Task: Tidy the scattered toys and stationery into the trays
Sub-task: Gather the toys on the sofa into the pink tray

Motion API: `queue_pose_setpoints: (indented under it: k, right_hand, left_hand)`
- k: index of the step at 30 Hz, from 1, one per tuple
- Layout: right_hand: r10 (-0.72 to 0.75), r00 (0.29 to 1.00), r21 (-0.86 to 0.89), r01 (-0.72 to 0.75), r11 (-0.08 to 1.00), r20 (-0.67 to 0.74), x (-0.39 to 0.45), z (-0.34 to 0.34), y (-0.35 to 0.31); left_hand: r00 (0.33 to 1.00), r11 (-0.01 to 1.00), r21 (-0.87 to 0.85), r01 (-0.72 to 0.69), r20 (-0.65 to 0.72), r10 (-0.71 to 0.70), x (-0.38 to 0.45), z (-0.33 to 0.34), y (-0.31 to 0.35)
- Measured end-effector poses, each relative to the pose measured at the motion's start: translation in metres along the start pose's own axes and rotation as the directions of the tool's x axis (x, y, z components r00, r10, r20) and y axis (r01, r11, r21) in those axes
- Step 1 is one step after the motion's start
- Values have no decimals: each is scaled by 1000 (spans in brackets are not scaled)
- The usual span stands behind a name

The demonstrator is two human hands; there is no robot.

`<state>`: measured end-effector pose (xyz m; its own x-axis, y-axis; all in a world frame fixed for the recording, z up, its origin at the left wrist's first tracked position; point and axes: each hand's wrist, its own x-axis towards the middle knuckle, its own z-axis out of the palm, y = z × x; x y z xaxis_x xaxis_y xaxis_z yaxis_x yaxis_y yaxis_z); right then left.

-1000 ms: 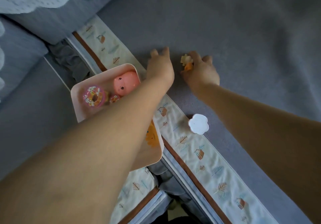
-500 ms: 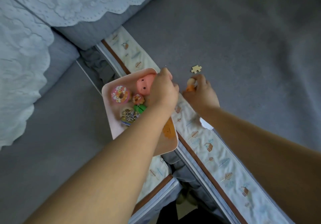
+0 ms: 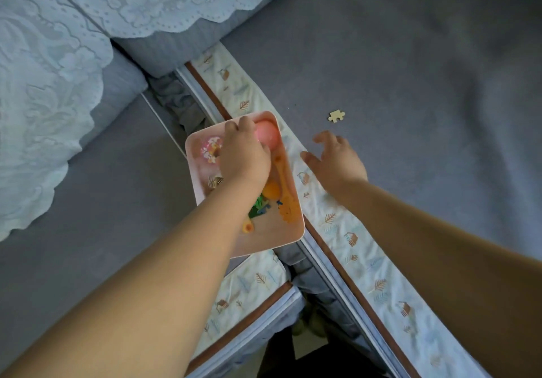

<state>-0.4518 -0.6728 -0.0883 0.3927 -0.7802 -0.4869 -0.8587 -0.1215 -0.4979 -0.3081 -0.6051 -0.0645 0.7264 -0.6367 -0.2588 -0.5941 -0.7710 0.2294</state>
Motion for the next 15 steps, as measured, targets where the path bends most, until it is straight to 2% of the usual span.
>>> queue_pose_setpoints:
  k: [4,6,9,12,15]
  right_hand:
    - [193,978,-178,-177,968,78,1,-20,36]
    - [291,948,-266,-251,931,125,-5,-20,47]
    - [376,919,-339,-318,885,121,-11,-9,57]
    - [408,905,-275,-364,890,124,-7,4,64]
    - [335,930,-131,-317,940,153,1,15,76]
  left_hand:
    - [981,980,-61,-188,40,190,1,15,42]
    - [967,966,-115,-232,80,242,0,27,59]
    - [947,957,-111,-266,155,281,5,49,84]
    - [935,965,-46,-256,239,260,19,75,99]
    - [912,955,15,-296,300,278,43,94,110]
